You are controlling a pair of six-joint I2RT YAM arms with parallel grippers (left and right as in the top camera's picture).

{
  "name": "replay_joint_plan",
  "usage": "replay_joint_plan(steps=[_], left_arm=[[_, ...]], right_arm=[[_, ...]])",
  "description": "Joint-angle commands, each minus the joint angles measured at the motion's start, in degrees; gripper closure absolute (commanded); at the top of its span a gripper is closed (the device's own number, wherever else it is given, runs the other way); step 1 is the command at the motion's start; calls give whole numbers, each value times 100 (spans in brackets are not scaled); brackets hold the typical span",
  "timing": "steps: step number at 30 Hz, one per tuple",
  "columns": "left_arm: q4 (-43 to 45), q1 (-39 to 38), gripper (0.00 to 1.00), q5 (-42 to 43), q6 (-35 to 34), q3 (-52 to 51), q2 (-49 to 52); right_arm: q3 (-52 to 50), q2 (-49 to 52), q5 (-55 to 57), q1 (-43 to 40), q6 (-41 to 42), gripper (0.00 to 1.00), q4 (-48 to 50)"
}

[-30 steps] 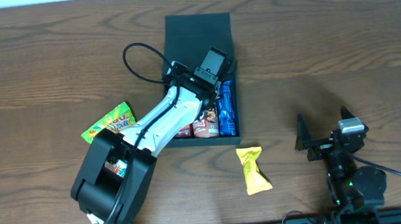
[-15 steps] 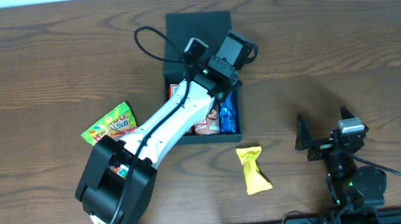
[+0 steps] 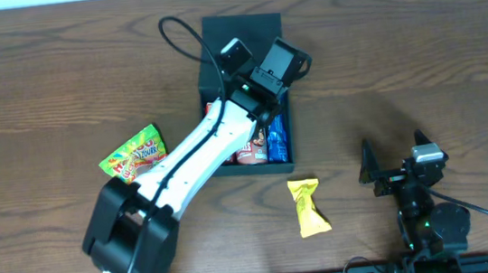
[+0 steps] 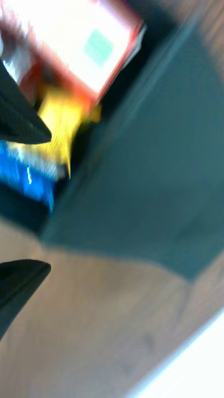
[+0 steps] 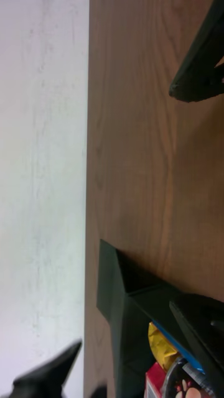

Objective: Pack container
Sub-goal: 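Carry the yellow packet into the black box and release it, then move the left gripper to the green gummy bag and grasp it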

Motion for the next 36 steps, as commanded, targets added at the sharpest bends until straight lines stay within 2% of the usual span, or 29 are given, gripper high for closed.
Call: replay_joint_plan(steps=[1, 3, 5, 8, 11, 12, 13, 15, 16, 18, 23, 28, 30, 34, 36], left_arm=[[-782, 7, 35, -490, 2682, 553, -352], [-1578, 7, 34, -588, 3823, 890, -428], [-2503, 9, 32, -807, 4450, 1224, -516], [-3416, 92, 29, -968, 4857, 1368, -813], [-3919, 442, 23, -446, 4859, 1362, -1362], [-4074, 632, 22, -181, 4754, 1362, -1585], [-4264, 820, 21, -11, 4339, 1360, -1781], [-4750, 1180, 16, 31, 3156, 1346, -2096], [-4990, 1379, 11, 33, 2542, 1333, -2216], [-5292, 1773, 2, 131, 1904, 1161, -2448], [-4878, 2299, 5, 785, 2081, -195, -3143], [-3615, 2439, 5, 1329, 2804, -1878, -3895], [-2994, 2474, 4, 1252, 2776, -2649, -4186], [-2096, 2787, 5, 1263, 2033, -3840, -4415], [-1703, 2920, 5, 1364, 2002, -4225, -4395]], right_arm=[[-9, -9, 15, -85, -63, 1, -26], [-9, -9, 15, -85, -63, 1, -26], [-9, -9, 15, -85, -63, 1, -26], [-9, -9, 15, -85, -63, 1, -26], [-9, -9, 15, -85, -63, 1, -26], [-9, -9, 15, -85, -63, 1, -26], [-9, -9, 15, -85, -63, 1, -26], [-9, -9, 15, -85, -63, 1, -26], [-9, -9, 15, -85, -66, 1, -26], [-9, -9, 15, -85, -63, 1, -26], [-9, -9, 15, -85, -63, 1, -26], [-9, -9, 15, -85, -63, 1, -26], [-9, -9, 15, -85, -63, 1, -26], [-9, -9, 15, -85, -63, 1, -26], [-9, -9, 15, -85, -63, 1, -26]])
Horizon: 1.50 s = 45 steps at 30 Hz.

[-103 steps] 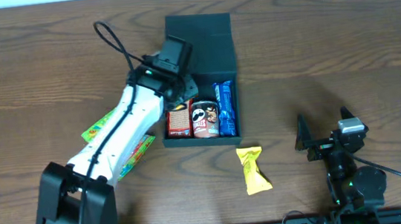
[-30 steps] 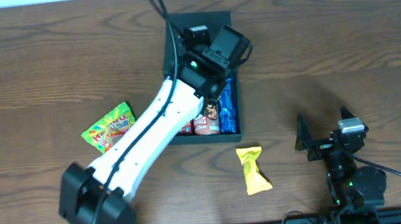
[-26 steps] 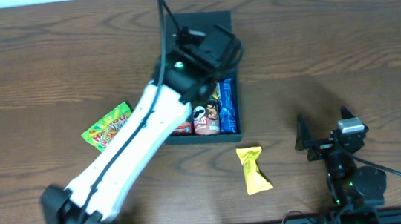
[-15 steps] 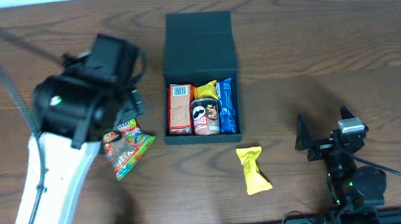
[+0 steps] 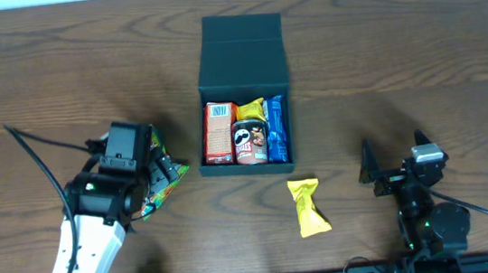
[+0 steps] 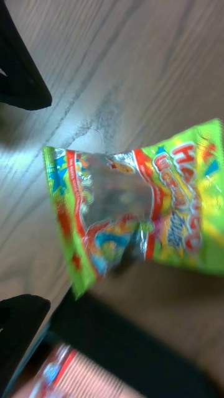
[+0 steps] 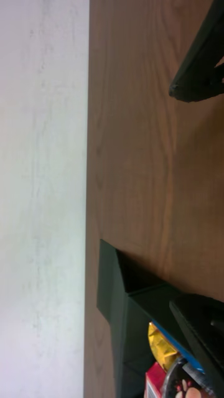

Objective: Pack container
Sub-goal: 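Move the left gripper to the green gummy bag and grasp it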

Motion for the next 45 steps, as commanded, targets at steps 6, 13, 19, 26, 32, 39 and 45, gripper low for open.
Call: replay_joint_plan(steps=[6, 13, 19, 26, 32, 39, 45], left_arm=[[1443, 260, 5, 271, -260, -1104, 125], [1967, 278, 5, -26, -103, -1145, 658], [2280, 280, 5, -162, -68, -1145, 1209], [2487, 286, 5, -442, -66, -1161, 1650], [2566, 289, 5, -402, -79, -1215, 1943], [3202, 289, 5, -127, -92, -1652, 1978], [3311, 289, 39, -177, 343, -1655, 1976]], right_arm=[[-9, -9, 15, -85, -63, 1, -26], [-9, -9, 15, -85, -63, 1, -26], [-9, -9, 15, -85, -63, 1, -26], [-9, -9, 15, -85, -63, 1, -26], [-9, -9, 15, -85, -63, 1, -26], [-9, -9, 15, -85, -63, 1, -26], [-9, -9, 15, -85, -63, 1, -26]])
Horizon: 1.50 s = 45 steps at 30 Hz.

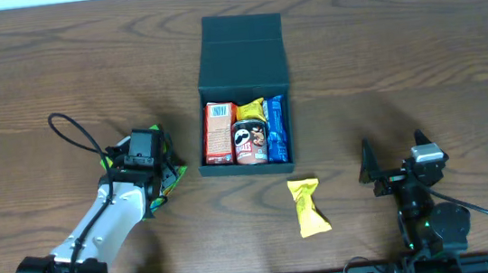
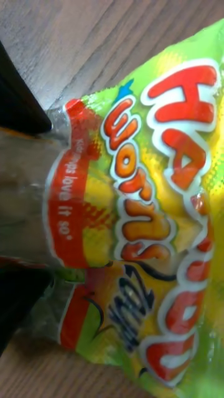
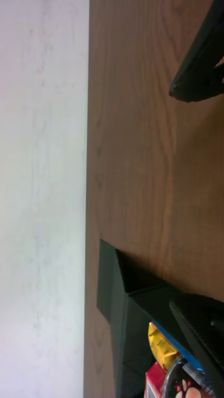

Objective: Pack container
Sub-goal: 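Move the left gripper to the green gummy bag and grasp it, then carry the gummy bag over the black box and lower it in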

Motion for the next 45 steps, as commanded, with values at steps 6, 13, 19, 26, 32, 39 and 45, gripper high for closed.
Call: replay_joint_plan(steps=[6, 13, 19, 26, 32, 39, 45], left_arm=[[111, 20, 63, -70, 988, -76, 61], [24, 13, 68, -87, 1187, 7, -94], [-678, 7, 68, -151, 1674, 509, -498], [-1784, 4, 70, -157, 2326, 1473, -627], [-2518, -127, 73, -299, 2411, 2472, -629], [-2747, -1034, 73, -280, 2435, 3204, -544], [-2688, -1921, 73, -282, 2662, 3600, 9]], right_arm=[[-9, -9, 13, -85, -63, 1, -28], [-9, -9, 13, -85, -63, 1, -28], [-9, -9, 13, -85, -63, 1, -28], [-9, -9, 13, -85, -63, 1, -28], [-9, -9, 13, -85, -66, 1, -28], [-9, -9, 13, -85, -63, 1, -28], [-9, -9, 13, -85, -63, 1, -28]])
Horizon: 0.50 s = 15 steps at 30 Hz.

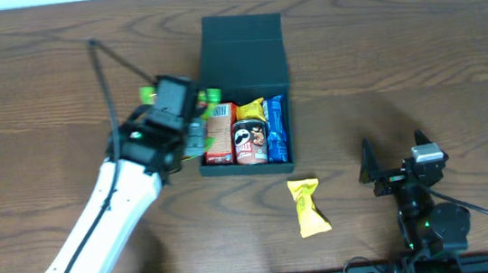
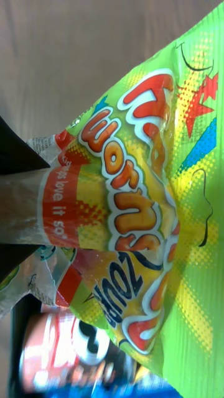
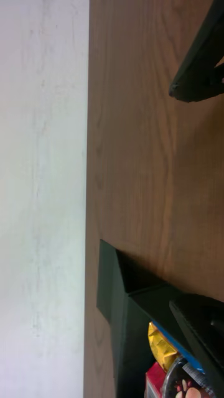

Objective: Pack container
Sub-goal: 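Carry the gummy bag over the black box and lower it in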

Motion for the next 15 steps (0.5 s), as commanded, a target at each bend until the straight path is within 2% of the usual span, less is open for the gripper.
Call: replay_joint_plan(steps=[1, 6, 10, 15], left_arm=[[72, -380, 73, -87, 210, 321, 402], [564, -656, 73, 7, -68, 369, 1056], [837, -667, 74, 527, -236, 369, 1329], [1134, -695, 72, 697, -531, 369, 1558]], right_arm=[[-9, -9, 15, -85, -63, 1, -26], [-9, -9, 15, -85, -63, 1, -26], [-9, -9, 15, -85, -63, 1, -24], [-9, -9, 15, -85, -63, 1, -26]])
